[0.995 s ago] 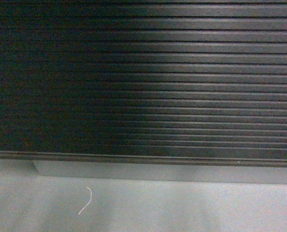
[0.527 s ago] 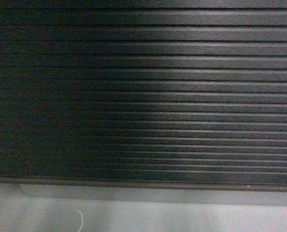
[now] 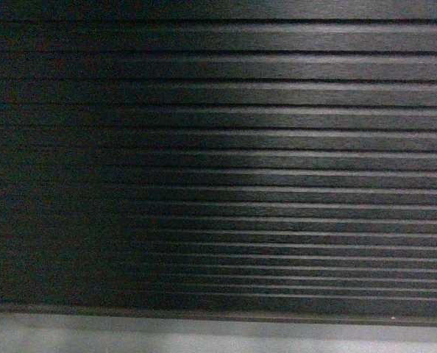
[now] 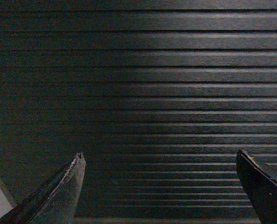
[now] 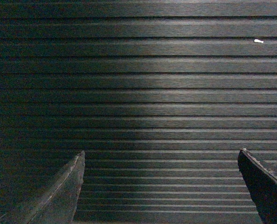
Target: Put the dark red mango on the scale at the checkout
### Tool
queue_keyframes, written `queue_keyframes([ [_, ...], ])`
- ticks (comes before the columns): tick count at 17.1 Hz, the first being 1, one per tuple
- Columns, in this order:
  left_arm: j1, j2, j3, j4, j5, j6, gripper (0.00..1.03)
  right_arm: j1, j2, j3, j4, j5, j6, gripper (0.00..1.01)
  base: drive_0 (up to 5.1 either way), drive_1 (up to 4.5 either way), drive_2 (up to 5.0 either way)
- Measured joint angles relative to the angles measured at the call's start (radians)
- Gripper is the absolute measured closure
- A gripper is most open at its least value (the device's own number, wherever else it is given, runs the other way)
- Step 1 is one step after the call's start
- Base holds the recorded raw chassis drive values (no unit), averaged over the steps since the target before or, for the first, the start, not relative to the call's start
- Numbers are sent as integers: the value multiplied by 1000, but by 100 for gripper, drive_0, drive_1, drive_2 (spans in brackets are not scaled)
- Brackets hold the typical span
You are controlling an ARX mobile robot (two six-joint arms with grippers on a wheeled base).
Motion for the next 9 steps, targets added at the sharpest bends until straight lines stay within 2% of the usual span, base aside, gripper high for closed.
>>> queue_keyframes([
  [9,0,0,0,1,0,0,5,0,0,0,1,0,0,3,0,0,0],
])
